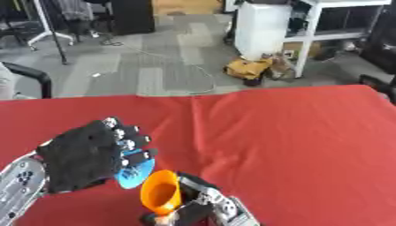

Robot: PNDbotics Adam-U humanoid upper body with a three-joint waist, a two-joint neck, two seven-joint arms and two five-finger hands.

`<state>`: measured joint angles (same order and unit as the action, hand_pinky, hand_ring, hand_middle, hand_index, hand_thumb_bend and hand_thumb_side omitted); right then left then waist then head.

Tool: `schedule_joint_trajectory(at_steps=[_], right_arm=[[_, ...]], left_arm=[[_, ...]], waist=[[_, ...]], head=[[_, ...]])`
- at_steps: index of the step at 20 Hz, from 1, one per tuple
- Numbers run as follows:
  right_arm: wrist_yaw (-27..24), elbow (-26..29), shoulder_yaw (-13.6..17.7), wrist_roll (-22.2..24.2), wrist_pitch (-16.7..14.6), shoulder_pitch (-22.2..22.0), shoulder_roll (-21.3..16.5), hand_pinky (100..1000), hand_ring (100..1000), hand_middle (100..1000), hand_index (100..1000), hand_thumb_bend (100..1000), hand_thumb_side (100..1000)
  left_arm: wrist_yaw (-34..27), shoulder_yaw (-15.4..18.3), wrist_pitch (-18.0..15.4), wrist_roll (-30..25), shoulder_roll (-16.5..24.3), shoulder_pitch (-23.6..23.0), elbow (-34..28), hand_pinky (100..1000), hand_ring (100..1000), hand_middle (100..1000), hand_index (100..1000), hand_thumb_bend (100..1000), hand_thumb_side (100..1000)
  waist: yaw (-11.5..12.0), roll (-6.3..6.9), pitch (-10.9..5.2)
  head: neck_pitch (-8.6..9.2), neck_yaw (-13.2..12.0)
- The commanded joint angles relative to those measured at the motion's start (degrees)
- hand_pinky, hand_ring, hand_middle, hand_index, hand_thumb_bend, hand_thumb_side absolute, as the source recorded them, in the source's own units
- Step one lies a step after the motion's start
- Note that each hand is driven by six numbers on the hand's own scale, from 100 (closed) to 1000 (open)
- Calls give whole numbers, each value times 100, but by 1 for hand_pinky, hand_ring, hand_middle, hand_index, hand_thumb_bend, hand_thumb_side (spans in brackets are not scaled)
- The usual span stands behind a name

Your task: Pour the contents of one cup into another cup.

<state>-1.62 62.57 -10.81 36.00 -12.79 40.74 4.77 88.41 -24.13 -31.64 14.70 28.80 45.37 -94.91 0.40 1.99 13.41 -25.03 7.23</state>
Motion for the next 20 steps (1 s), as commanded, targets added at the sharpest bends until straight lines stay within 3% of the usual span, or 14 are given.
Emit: schedule_joint_trajectory(at_steps=[1,20], right_arm=[[8,57,21,-23,-1,64,-25,718,409,339,514,341,100],[12,54,18,-18,1,61,-18,716,410,338,513,341,100]], left_arm=[[112,5,-9,-36,188,144,-156,100,179,328,615,522,100],[238,-74,50,-181,178,259,-192,100,175,324,616,522,100]], waist=[[10,13,-126],[-12,22,-133]], head=[[52,20],[64,29]])
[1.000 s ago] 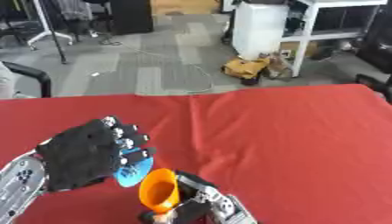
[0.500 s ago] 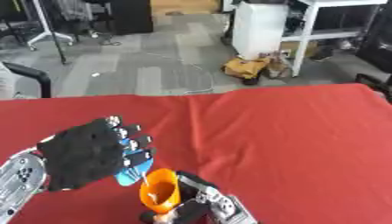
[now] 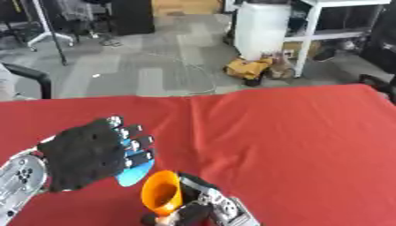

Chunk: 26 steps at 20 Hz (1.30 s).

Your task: Pour the contents of one cup into another cup.

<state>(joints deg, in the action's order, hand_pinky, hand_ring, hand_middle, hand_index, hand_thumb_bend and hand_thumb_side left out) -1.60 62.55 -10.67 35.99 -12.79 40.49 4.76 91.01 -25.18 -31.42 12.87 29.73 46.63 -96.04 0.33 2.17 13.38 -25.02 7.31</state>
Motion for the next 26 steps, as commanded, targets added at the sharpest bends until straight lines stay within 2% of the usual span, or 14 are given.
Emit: schedule_joint_trajectory(at_steps=[1,10,21,26], right_arm=[[9,55,3,-16,0,88,-15,716,409,338,513,341,100],[17,50,1,-10,-1,95,-1,715,410,338,513,341,100],[26,43,-6,0,-1,87,6,714,410,337,512,341,100],[24,47,-7,2,2,80,7,713,410,337,512,341,100]], left_arm=[[-20,28,28,2,78,144,-75,100,174,323,616,521,100],[55,-36,16,-3,32,262,-92,100,178,325,620,532,100],[369,-419,-357,69,-110,373,123,100,180,324,619,539,100],[524,-458,-409,147,-139,340,301,100,180,324,618,536,100]], waist=[[-7,4,-130],[-17,14,-141],[-43,21,-131],[-42,24,-131]], head=[[63,22],[63,20],[48,17],[51,20]])
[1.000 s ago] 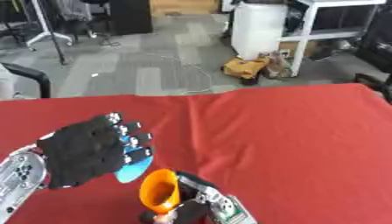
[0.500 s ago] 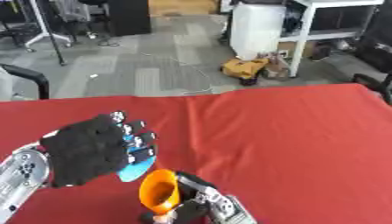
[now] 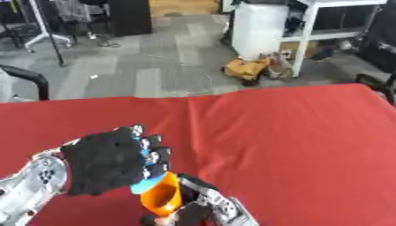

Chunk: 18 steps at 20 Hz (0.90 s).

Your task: Pour the contents of one cup into another cup.

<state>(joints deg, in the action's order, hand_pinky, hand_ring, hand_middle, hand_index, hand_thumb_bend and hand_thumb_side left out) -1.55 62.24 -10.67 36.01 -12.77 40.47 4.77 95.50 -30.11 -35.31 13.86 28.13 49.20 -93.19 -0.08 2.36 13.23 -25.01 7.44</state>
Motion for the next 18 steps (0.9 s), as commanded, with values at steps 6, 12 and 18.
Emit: schedule_joint_trajectory(at_steps=[6,12,18], right_arm=[[31,67,9,-21,-5,78,-9,714,411,338,512,342,100],[145,52,83,-149,-64,82,-58,728,434,356,528,343,100],[539,155,368,-722,-254,106,-229,743,474,376,540,342,100]], left_arm=[[-363,363,257,102,11,-44,79,100,188,321,614,478,100],[-2755,926,794,-179,-177,-275,601,253,327,410,645,616,100],[-6096,1445,1463,-823,-459,-548,1351,348,365,459,659,561,100]], waist=[[7,-13,-117],[24,-43,-116],[29,-91,-114]], head=[[66,22],[80,38],[87,32]])
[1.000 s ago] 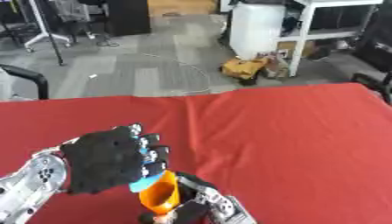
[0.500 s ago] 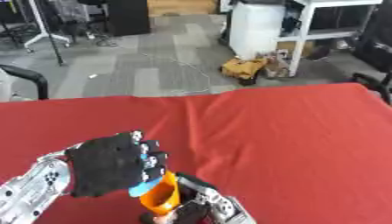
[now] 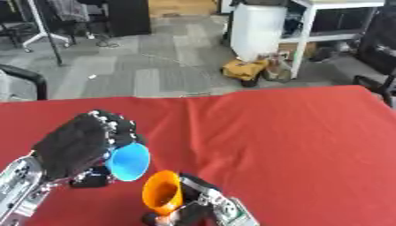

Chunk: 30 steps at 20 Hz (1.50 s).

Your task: Pour the contents of one cup into another cup.

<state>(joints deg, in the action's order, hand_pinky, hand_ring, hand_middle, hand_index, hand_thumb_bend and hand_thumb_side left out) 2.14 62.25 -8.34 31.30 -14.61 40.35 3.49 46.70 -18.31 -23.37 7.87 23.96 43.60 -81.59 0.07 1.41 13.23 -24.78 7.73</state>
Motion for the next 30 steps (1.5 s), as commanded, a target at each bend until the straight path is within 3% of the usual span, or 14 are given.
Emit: schedule_joint_trajectory(at_steps=[1,5,10,17,30], right_arm=[[232,171,190,-379,-98,126,-132,748,487,381,544,342,100],[586,284,389,-918,-241,151,-246,767,532,402,560,345,100],[1029,396,610,-1507,-374,164,-362,827,652,487,623,377,100],[1195,341,837,-1917,-364,133,-484,893,750,589,707,432,100],[1233,539,1052,-2013,-406,203,-709,944,801,676,784,540,273]], left_arm=[[-1762,342,391,-345,-85,-46,278,359,384,475,666,566,100],[-3518,626,809,-670,-223,-316,359,398,442,520,677,716,100],[-4514,816,1007,-690,-361,-722,-18,440,490,558,685,826,168],[-4882,962,1084,-677,-551,-1277,-662,474,525,587,694,855,200],[-5196,1215,1243,-578,-662,-2152,-1769,480,532,589,694,847,212]], waist=[[17,-2,-113],[32,-20,-110],[44,-37,-105],[64,-53,-107],[95,-53,-115]], head=[[63,5],[59,20],[62,42],[65,58],[43,57]])
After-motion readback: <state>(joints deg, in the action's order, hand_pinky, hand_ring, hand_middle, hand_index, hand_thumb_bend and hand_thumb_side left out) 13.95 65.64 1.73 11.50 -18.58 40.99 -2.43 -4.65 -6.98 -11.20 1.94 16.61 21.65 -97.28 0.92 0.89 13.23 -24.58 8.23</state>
